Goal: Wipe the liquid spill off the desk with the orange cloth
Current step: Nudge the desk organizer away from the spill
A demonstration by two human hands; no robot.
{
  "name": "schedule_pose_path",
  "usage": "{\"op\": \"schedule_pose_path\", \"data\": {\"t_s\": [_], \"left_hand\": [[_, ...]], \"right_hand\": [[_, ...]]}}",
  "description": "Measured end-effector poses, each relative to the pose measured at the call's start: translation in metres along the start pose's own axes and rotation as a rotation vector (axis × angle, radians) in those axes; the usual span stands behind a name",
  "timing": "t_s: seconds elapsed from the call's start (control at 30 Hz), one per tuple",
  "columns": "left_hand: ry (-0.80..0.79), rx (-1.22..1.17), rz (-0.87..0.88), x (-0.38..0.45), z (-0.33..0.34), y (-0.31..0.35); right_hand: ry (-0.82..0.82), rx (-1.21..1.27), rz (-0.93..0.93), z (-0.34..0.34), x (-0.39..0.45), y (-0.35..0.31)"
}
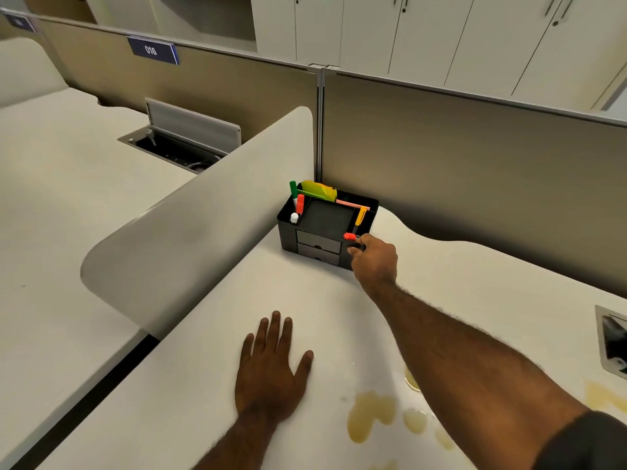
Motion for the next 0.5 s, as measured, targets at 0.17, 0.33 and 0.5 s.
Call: {"op": "schedule_pose_path", "data": {"t_s": [0.17,0.33,0.5], "left_hand": [[0.007,0.005,0.0,0.0,0.0,0.0],[-0.002,0.003,0.009,0.0,-0.001,0.001],[-0.021,0.014,0.004,0.002,-0.002,0.001]], "right_hand": [[-0.018,0.006,0.013,-0.001,-0.002,-0.001],[-0.071,-0.175,-0.084,-0.01,-0.011,-0.013],[-0.062,-0.226,-0.08,-0.028,-0.03,-0.006]]}}
Point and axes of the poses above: each hand's wrist, its own x-axis towards the middle knuckle, its own z-axis out of the palm, y = z × x, the point moved 9 cm from there along x, towards the middle knuckle, and after that the axes turned 13 degrees about x, right-handed, at the moved point
